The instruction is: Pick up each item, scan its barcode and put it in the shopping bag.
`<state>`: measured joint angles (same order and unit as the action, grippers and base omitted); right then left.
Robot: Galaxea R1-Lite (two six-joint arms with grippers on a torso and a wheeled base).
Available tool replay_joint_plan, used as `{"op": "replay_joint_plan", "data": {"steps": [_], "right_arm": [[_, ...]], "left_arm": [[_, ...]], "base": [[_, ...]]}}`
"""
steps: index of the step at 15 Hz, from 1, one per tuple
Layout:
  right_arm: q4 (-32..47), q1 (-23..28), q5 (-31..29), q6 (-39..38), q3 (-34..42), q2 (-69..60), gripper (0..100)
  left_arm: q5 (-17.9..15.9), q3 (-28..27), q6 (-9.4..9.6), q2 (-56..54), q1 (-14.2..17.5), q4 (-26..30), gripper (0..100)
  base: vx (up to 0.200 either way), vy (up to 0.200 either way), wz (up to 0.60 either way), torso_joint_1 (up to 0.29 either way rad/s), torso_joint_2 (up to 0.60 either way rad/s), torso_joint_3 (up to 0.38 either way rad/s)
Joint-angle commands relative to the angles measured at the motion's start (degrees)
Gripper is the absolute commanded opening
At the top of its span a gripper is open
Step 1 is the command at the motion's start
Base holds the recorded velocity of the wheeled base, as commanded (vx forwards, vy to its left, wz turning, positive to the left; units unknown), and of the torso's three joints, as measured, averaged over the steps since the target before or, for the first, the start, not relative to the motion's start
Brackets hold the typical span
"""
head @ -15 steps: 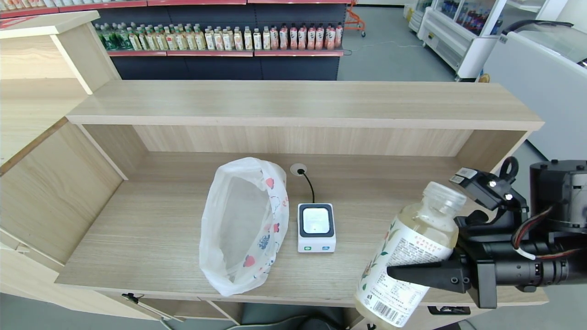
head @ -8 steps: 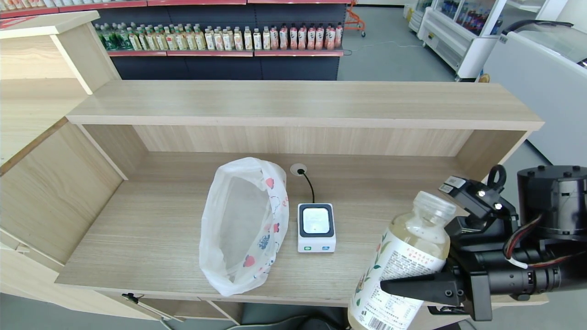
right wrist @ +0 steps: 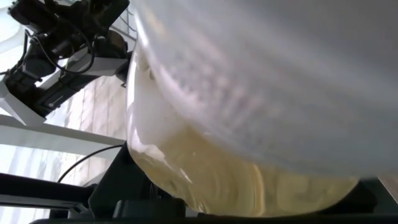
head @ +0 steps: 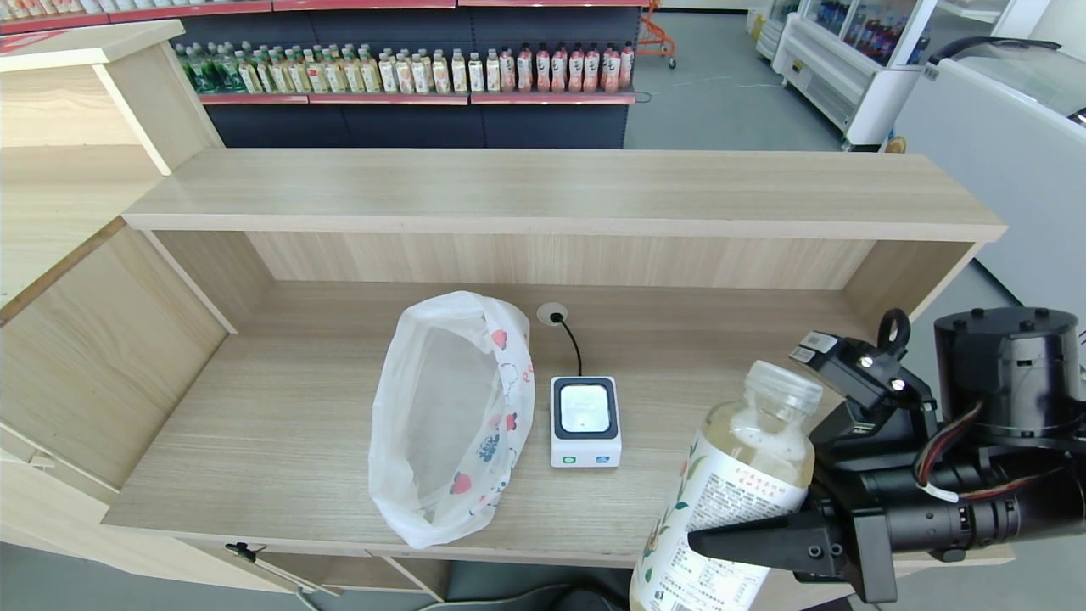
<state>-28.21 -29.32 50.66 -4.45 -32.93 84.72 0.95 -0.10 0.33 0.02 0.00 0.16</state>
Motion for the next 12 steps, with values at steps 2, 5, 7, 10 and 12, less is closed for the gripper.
{"op": "replay_joint_plan", "data": {"steps": [2, 5, 7, 10, 12], "right_arm": [[-0.1, -0.3, -0.1, -0.1, -0.1, 0.0, 0], [0.0, -0.2, -0.4, -0.1, 0.1, 0.1, 0], [0.0, -0.2, -0.5, -0.1, 0.1, 0.0, 0], [-0.1, -0.2, -1.5, 0.0, -0.1, 0.0, 0], [-0.1, -0.1, -1.4, -0.1, -0.3, -0.3, 0]], "left_arm": [[0.0, 0.0, 0.02, 0.0, 0.0, 0.0, 100], [0.0, 0.0, 0.02, 0.0, 0.0, 0.0, 100], [0.0, 0.0, 0.02, 0.0, 0.0, 0.0, 100], [0.0, 0.0, 0.02, 0.0, 0.0, 0.0, 100], [0.0, 0.0, 0.02, 0.0, 0.0, 0.0, 100]], "base": [[0.000, 0.000, 0.00, 0.000, 0.00, 0.000], [0.000, 0.000, 0.00, 0.000, 0.00, 0.000], [0.000, 0.000, 0.00, 0.000, 0.00, 0.000], [0.000, 0.000, 0.00, 0.000, 0.00, 0.000], [0.000, 0.000, 0.00, 0.000, 0.00, 0.000]]}}
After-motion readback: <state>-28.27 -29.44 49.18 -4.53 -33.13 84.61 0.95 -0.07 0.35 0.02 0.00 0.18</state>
